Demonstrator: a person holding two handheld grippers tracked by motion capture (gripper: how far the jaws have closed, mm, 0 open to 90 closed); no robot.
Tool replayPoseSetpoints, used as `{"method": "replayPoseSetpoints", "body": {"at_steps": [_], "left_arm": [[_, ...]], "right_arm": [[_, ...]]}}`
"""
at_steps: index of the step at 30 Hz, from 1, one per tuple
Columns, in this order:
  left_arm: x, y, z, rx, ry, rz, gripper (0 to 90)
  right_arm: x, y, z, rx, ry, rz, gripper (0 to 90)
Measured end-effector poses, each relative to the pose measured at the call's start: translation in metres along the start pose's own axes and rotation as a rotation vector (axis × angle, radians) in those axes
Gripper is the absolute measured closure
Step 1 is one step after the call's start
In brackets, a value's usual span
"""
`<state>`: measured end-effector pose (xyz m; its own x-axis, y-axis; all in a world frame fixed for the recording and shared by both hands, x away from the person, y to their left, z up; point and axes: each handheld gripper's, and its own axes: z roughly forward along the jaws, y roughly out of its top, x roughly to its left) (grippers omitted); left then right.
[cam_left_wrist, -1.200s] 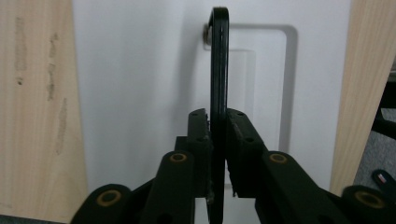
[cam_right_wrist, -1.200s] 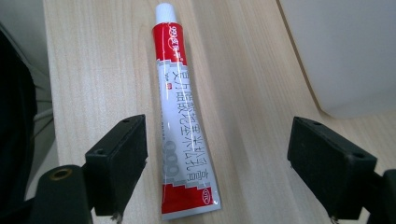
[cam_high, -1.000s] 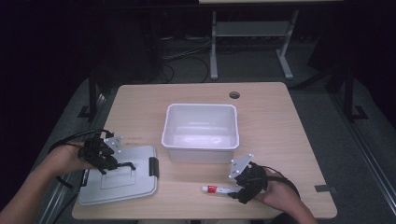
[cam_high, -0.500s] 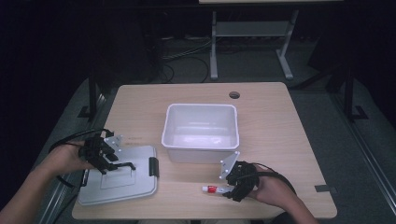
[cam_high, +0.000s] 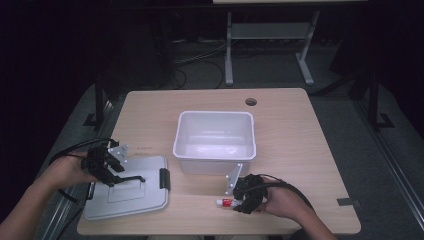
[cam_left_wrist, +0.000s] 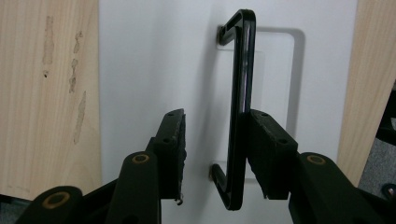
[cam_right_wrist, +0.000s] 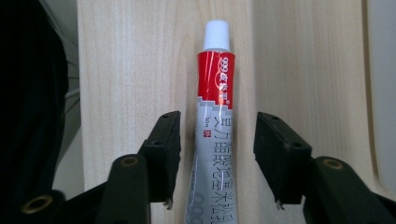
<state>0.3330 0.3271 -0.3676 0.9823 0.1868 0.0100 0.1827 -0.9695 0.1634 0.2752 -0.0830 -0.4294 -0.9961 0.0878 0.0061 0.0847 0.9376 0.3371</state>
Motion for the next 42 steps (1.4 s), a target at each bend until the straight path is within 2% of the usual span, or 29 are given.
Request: {"method": "replayPoseSetpoints", "body": {"at_steps": [4,15,16,42], "left_arm": [[0.000,0.000,0.000,-0.002,0.004,-0.002,57.2],[0.000,0.000,-0.001,-0.002,0.009,0.000,55.9],[-0.001,-0.001,-0.001,0.001,0.007,0.000,55.7],[-0.003,-0.004,0.000,0.002,0.013,-0.008,52.6]], "right_arm": [[0.001,0.003,0.002,0.020,0.002,-0.020,58.3],[0.001,0.010,0.007,0.076,0.005,-0.064,64.8],[0.001,0.010,0.008,0.081,0.006,-0.073,67.8],[0.003,0.011,0.009,0.076,0.002,-0.083,71.7]]}}
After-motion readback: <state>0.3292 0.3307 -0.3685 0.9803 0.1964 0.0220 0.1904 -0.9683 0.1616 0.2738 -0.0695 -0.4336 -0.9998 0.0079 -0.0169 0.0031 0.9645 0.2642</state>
